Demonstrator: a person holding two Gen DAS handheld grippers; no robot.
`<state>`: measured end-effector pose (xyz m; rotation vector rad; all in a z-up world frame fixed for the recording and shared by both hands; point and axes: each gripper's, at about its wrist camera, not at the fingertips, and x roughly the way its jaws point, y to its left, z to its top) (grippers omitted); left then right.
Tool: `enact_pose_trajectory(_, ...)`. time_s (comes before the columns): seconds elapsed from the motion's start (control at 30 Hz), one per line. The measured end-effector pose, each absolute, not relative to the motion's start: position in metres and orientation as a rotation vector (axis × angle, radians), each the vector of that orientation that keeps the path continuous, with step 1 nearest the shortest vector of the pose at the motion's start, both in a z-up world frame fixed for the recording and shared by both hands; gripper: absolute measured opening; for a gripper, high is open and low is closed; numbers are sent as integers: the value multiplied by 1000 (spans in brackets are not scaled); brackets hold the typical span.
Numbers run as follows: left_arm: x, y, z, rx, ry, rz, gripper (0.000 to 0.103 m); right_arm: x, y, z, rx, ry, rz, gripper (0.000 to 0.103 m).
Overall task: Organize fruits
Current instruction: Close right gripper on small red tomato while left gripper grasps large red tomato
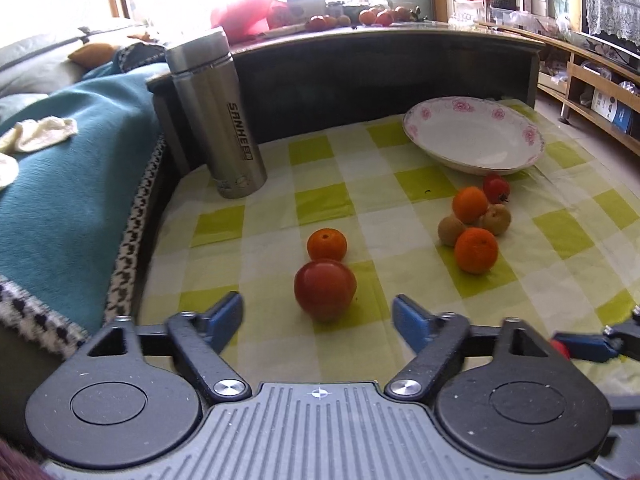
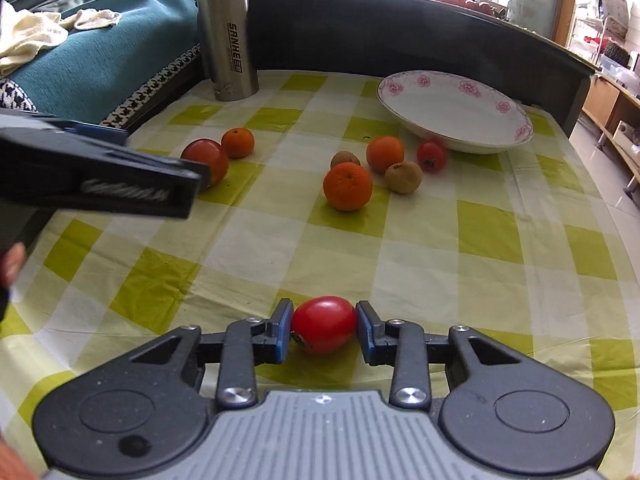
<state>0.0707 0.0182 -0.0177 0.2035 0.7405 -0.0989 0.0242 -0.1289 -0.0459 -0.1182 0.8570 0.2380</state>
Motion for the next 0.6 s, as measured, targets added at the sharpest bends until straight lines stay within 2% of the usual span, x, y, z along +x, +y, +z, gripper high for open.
enact_pose_trajectory(0.03, 75, 18, -20, 199, 745, -102, 70, 25, -130, -46, -109, 860, 242, 40)
enact_pose_trajectory(0.07, 81, 18, -23, 195, 749, -107, 69, 25, -132, -45, -99, 864, 247, 40)
enact_pose_trajectory(0.2, 94, 16, -32, 203, 749, -112, 68, 25, -134, -44, -78, 864, 259, 40)
enact_pose_trajectory(0.37, 102, 15, -48, 217, 793, -121, 61, 25, -138, -45, -80, 855, 260, 40)
enact_pose_trajectory(0.6, 96, 9, -50, 268, 747, -141, 56, 20, -142, -46, -75, 824, 265, 40)
